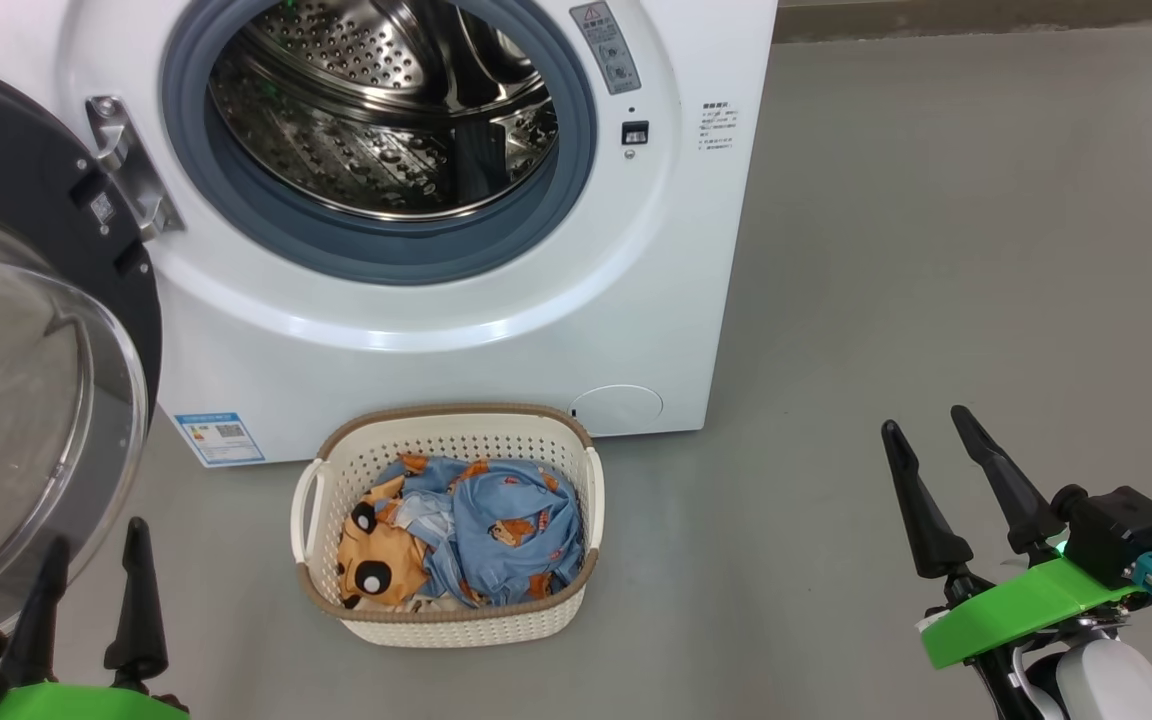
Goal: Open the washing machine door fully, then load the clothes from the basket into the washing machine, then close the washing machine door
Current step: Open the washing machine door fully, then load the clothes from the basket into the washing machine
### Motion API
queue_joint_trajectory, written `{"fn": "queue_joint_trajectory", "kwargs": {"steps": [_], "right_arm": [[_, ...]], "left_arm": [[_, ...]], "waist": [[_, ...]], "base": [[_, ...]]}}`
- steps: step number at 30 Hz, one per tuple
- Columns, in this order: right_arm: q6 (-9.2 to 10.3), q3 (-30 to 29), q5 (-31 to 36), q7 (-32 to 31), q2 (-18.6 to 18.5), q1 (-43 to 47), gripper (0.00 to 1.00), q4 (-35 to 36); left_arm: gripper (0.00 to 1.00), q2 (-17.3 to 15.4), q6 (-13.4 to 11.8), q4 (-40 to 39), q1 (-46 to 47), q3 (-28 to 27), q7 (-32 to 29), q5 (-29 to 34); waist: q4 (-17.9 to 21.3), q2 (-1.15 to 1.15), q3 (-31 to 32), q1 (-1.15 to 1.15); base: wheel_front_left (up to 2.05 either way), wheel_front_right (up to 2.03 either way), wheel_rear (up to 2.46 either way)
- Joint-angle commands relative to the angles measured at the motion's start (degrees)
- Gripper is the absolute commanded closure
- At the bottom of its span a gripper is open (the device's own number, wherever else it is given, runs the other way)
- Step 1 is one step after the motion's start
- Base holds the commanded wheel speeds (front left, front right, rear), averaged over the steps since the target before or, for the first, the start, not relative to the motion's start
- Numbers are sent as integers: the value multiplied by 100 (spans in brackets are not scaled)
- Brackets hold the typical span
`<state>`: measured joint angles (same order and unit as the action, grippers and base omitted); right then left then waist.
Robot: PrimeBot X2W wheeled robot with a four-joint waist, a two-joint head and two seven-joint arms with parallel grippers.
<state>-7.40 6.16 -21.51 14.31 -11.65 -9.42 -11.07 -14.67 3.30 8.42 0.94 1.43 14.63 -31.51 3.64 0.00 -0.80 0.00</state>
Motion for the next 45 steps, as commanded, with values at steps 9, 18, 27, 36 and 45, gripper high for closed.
{"fn": "queue_joint_trajectory", "kwargs": {"steps": [9,18,27,36,45], "right_arm": [[-9,93,-16,69,-15,-61,0,164],[-9,99,-31,69,-22,-61,0,161],[-9,102,-24,69,-29,-68,0,170],[-9,121,-19,69,-36,-56,0,177],[-9,153,-16,69,-43,-54,0,177]], "left_arm": [[0,-58,54,-107,163,-304,37,144],[0,-27,67,-99,162,-323,37,201],[0,-19,80,-74,169,-320,37,207],[0,-13,91,-77,162,-315,37,213],[0,-29,90,-86,168,-297,37,213]], "waist": [[3,0,3,0],[-2,0,-5,0],[-7,0,-7,0],[-8,0,2,0],[-21,0,-20,0]], "base": [[0,0,0],[0,0,0],[0,0,0],[0,0,0],[61,-61,0]]}}
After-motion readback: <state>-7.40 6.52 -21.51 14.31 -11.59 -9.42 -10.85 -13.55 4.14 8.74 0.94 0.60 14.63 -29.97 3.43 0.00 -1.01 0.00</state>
